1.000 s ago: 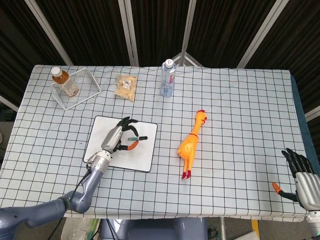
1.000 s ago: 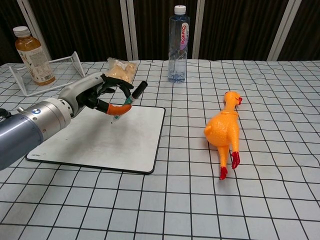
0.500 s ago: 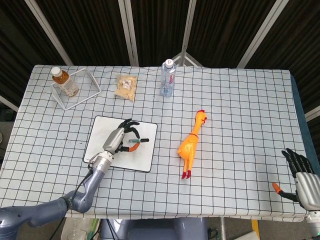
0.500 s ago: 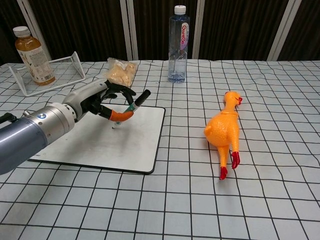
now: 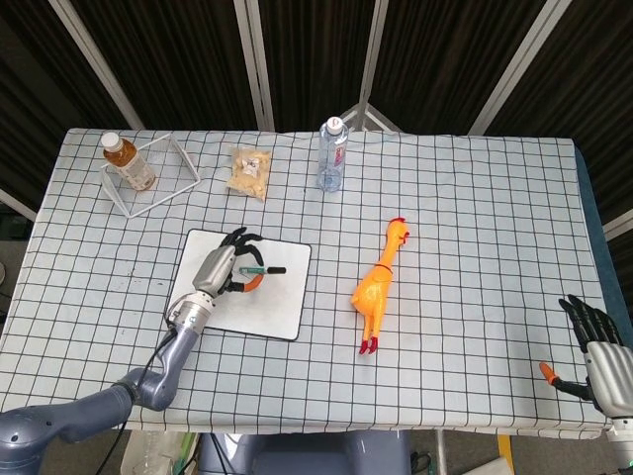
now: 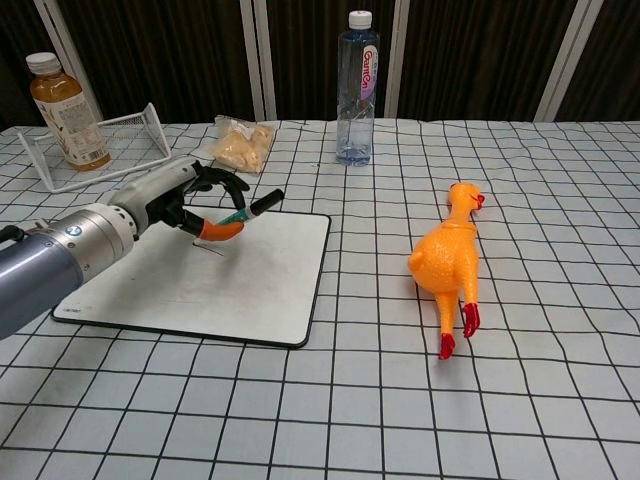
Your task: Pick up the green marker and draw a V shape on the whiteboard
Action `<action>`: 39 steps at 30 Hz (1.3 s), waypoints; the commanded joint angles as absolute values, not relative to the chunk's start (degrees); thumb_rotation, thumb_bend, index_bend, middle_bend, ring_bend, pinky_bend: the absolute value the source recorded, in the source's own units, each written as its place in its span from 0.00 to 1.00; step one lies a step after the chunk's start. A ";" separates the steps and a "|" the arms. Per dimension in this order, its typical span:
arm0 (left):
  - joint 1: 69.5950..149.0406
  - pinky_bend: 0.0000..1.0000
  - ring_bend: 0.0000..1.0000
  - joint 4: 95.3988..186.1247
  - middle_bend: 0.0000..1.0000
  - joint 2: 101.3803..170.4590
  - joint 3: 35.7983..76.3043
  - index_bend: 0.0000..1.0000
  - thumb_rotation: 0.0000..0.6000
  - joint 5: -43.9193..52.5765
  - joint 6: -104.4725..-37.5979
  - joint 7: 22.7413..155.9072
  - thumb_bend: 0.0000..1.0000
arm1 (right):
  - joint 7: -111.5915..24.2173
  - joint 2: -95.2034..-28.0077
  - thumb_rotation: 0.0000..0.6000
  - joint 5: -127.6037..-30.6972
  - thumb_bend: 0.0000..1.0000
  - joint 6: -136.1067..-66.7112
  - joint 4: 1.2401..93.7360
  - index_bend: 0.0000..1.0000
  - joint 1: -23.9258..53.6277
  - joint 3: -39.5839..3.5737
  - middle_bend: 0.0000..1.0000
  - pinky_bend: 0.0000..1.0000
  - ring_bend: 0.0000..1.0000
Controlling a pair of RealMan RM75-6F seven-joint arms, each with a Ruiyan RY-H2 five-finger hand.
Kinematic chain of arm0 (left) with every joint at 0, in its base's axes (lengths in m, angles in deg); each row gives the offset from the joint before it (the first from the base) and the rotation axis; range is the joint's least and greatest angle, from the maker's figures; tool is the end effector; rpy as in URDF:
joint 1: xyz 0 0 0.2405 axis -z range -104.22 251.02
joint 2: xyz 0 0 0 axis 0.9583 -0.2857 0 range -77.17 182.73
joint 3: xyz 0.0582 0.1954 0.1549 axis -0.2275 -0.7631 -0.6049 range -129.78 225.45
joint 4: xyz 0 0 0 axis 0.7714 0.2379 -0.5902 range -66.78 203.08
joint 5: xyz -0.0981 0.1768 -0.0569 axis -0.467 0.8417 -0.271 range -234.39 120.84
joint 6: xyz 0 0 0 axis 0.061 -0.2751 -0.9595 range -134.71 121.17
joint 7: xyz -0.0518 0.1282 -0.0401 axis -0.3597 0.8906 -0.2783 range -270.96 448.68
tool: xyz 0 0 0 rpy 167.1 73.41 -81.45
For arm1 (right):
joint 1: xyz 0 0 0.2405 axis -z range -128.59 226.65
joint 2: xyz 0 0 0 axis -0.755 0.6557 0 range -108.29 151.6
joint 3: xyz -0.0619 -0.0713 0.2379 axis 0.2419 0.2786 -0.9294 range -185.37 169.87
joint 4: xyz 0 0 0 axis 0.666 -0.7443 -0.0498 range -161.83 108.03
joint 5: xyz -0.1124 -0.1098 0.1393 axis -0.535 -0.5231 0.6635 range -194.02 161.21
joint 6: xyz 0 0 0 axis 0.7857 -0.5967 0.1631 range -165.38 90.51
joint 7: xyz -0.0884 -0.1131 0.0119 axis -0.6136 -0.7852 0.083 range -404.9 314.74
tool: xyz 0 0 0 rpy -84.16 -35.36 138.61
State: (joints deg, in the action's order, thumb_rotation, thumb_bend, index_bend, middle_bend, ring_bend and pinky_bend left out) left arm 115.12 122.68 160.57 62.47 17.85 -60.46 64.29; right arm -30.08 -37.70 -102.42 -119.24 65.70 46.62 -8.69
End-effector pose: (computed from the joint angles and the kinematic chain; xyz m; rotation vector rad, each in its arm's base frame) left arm -0.1694 0.3715 -0.0759 -1.5289 -1.4756 -1.3168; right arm -0.3297 -0.1599 0.1742 1.3194 -1.1362 0.9510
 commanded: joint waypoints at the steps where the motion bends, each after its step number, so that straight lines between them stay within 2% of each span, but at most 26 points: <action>1: 115.41 0.00 0.00 115.88 0.19 161.31 61.13 0.73 1.00 20.01 -61.52 62.89 0.61 | -30.22 -37.66 1.00 -102.22 0.26 -119.20 65.87 0.00 46.59 -8.84 0.00 0.00 0.00; 4: 115.19 0.00 0.00 113.87 0.19 161.29 61.76 0.73 1.00 19.87 -62.36 60.44 0.61 | -30.30 -37.66 1.00 -102.15 0.26 -119.15 65.95 0.00 46.57 -8.89 0.00 0.00 0.00; 7: 115.10 0.00 0.00 114.51 0.19 160.59 64.19 0.73 1.00 18.78 -64.11 56.84 0.61 | -30.34 -37.63 1.00 -102.30 0.27 -119.35 66.04 0.00 46.63 -8.90 0.00 0.00 0.00; 13: 114.81 0.00 0.00 122.91 0.19 157.27 67.96 0.73 1.00 16.89 -66.52 54.51 0.61 | -30.24 -37.57 1.00 -102.72 0.27 -119.66 66.08 0.00 46.77 -8.75 0.00 0.00 0.00; 18: 114.17 0.00 0.00 129.90 0.19 156.06 68.21 0.73 1.00 15.16 -66.05 57.01 0.61 | -30.18 -37.61 1.00 -103.28 0.27 -119.77 66.20 0.00 46.77 -8.57 0.00 0.00 0.00; 24: 113.92 0.00 0.00 135.77 0.19 158.30 67.84 0.73 1.00 11.32 -65.21 62.76 0.61 | -30.11 -37.54 1.00 -103.22 0.27 -119.49 66.21 0.00 46.68 -8.52 0.00 0.00 0.00; 39: 115.11 0.00 0.00 135.17 0.20 164.77 67.85 0.73 1.00 8.02 -64.30 67.68 0.61 | -29.02 -37.13 1.00 -102.83 0.27 -119.21 66.01 0.00 46.70 -8.61 0.00 0.00 0.00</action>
